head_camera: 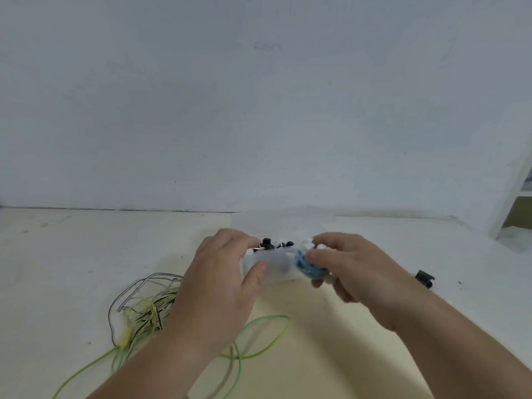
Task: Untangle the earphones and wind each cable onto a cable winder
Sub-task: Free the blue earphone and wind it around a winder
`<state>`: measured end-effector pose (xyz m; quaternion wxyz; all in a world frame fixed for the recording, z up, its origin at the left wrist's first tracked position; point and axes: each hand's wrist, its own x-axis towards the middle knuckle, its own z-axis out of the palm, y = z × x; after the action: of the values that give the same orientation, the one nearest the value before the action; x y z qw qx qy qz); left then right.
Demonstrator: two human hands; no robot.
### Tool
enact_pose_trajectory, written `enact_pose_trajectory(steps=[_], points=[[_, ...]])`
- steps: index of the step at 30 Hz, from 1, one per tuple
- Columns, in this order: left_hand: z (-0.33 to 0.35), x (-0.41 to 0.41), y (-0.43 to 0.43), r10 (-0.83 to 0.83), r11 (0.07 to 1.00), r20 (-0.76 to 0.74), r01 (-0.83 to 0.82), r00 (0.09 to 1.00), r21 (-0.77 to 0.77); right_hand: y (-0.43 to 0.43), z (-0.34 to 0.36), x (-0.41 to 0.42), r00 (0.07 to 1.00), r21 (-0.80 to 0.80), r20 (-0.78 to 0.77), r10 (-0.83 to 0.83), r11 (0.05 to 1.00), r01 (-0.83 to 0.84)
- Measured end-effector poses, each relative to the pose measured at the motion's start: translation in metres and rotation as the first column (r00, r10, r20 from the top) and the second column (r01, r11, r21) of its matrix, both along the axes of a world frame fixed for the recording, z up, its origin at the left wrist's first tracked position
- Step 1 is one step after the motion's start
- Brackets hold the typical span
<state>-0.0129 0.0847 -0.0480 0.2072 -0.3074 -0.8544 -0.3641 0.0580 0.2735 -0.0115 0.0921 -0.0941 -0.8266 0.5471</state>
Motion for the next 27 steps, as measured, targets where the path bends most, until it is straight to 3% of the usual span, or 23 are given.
enact_pose_trajectory(steps=[3,5,13,18,21,24,27], points=[[-0.005,-0.001,0.001,0.037,0.974,0.029,-0.029,0.999,-0.223,0.009,0.002,-0.009,0.993,0.031,0.008,-0.122,0.992,0.121],[-0.007,0.000,0.002,0.030,0.961,0.039,-0.018,0.999,-0.276,0.010,0.003,-0.016,0.989,0.069,0.025,-0.144,0.987,0.142],[-0.002,-0.001,-0.002,0.007,0.979,0.166,0.027,0.986,-0.202,0.003,0.022,-0.047,0.982,0.092,-0.036,-0.187,0.977,0.190],[-0.003,-0.005,-0.005,-0.009,0.988,0.181,0.038,0.983,-0.153,0.001,0.030,-0.068,0.965,0.185,-0.093,-0.245,0.948,0.259],[-0.004,-0.007,-0.005,-0.023,0.989,0.183,0.049,0.983,-0.137,0.000,0.025,-0.079,0.978,0.296,-0.078,-0.192,0.933,0.207],[-0.005,-0.008,-0.004,-0.036,0.993,0.196,0.058,0.980,-0.106,-0.003,0.013,-0.096,0.987,0.540,-0.036,-0.155,0.828,0.149],[-0.006,-0.010,-0.005,-0.047,0.994,0.208,0.066,0.977,-0.084,-0.007,-0.002,-0.110,0.972,0.752,-0.049,-0.231,0.632,0.188]])
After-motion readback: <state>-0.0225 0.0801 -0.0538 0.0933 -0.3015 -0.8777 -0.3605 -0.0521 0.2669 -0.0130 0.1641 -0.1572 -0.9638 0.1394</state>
